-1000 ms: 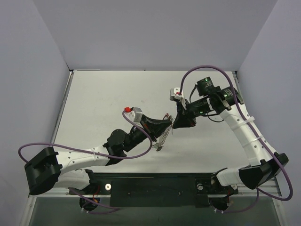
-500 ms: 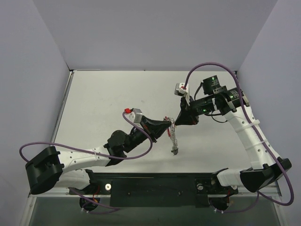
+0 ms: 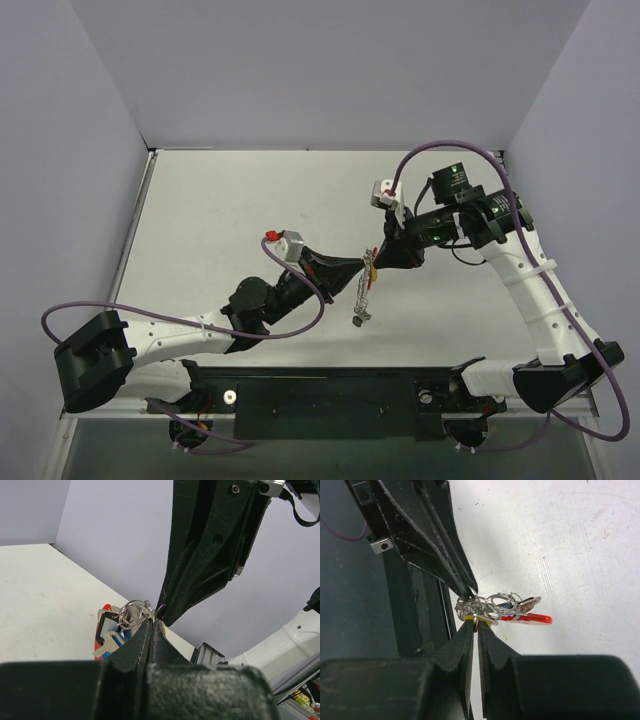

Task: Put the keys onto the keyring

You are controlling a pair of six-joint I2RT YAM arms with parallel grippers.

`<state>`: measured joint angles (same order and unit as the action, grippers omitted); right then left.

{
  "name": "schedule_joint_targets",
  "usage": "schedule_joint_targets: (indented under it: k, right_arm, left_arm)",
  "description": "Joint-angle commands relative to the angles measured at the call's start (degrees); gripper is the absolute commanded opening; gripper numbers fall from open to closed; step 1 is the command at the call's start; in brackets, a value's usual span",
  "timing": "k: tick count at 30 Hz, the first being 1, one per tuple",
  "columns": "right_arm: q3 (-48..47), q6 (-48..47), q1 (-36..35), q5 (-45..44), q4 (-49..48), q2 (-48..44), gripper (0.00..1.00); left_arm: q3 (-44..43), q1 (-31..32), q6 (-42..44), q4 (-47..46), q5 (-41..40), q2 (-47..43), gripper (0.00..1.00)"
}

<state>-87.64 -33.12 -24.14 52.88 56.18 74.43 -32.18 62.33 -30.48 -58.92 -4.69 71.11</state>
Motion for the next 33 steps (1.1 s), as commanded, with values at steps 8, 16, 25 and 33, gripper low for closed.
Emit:
schedule_joint_targets:
  k: [8, 16, 25, 33]
  right_arm:
    - [-2.19, -4.23, 5.56, 5.02, 6.04, -4.03, 0.40]
    - [9.84, -0.20, 21.49, 5.83, -0.80, -10.09, 0.50]
    - [30.67, 8.85, 30.91, 8.54, -17.06, -18.00, 0.51]
    - [38.06, 10.98, 32.31, 10.13, -23.05, -19.85, 0.51]
  left_arm:
    - [-0.51, -0.27, 1.30, 1.34, -0.06, -2.47, 0.00]
    - [-3.93, -7.21, 1.13, 17.85, 4.51, -3.88, 0.00]
    - [-15.71, -26.54, -1.96, 55.20, 5.93, -9.23, 0.00]
    - [-20.80, -50.60, 3.76, 72.44, 6.08, -7.93, 0.00]
